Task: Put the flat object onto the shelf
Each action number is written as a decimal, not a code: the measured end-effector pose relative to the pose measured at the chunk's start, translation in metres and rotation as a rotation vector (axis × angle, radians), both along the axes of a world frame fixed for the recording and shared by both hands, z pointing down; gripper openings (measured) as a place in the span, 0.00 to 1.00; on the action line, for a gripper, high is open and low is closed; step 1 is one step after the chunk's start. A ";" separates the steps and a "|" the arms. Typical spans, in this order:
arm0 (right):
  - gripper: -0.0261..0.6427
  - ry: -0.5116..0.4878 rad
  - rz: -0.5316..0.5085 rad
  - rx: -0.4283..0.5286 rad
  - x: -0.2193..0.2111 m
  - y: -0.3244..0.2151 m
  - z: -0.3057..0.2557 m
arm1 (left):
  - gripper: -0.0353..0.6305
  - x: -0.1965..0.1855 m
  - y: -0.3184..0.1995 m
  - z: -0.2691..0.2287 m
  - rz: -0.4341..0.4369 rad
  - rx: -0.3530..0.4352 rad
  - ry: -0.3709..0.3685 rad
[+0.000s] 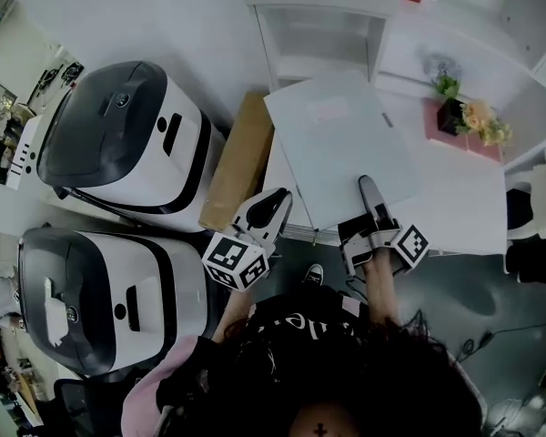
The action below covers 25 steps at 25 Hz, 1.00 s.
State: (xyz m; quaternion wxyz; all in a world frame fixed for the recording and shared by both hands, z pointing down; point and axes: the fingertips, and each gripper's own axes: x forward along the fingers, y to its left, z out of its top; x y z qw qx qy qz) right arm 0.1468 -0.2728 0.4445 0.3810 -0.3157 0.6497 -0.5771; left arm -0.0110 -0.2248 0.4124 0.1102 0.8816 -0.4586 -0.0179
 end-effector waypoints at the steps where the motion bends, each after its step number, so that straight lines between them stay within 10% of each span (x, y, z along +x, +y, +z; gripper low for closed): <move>1: 0.51 -0.006 -0.003 -0.002 -0.001 -0.007 0.000 | 0.12 -0.001 -0.006 0.000 -0.005 0.001 -0.004; 25: 0.51 -0.050 0.199 -0.029 -0.034 -0.057 -0.009 | 0.12 -0.033 -0.064 -0.009 0.178 0.017 0.016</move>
